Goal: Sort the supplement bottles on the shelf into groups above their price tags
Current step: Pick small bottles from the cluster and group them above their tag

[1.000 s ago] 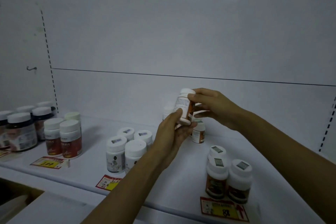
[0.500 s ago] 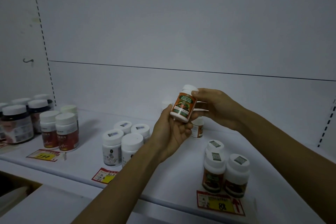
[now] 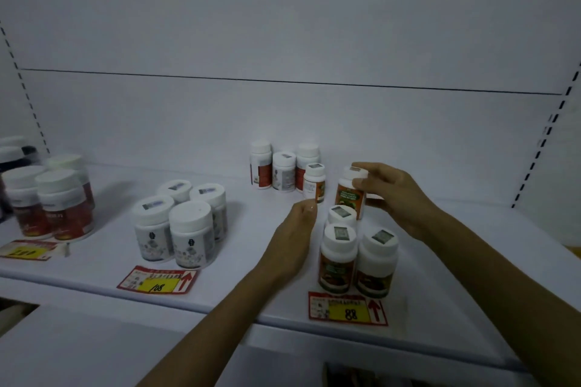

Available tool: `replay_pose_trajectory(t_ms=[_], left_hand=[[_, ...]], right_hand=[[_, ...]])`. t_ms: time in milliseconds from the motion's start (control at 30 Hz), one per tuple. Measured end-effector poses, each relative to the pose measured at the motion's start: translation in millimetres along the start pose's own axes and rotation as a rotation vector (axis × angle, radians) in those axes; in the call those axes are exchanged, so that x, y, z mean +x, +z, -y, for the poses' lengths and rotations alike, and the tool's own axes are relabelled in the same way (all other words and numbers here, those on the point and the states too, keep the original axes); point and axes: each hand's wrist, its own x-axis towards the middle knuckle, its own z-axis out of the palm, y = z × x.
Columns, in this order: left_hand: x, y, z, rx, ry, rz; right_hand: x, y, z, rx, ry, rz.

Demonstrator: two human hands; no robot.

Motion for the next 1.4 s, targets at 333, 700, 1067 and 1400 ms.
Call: replay_pose_trajectory(t_ms=[333, 700, 1067, 1400], left_hand=[[6, 1, 10, 0.007, 0.084, 0.15], [1, 2, 10, -0.08, 0.059, 0.244], [-6, 5, 6, -0.061, 0.03, 0.299], [-7, 3, 7, 0.112, 0.145, 0.271]], right_hand=[[-10, -24, -33, -0.019, 0.001, 0.029], [-40, -36, -24, -0.171, -0.023, 0.154], [-79, -41, -28, -0.172, 0.015, 0.297], [-87, -18, -35, -0.167, -0.015, 0.269]])
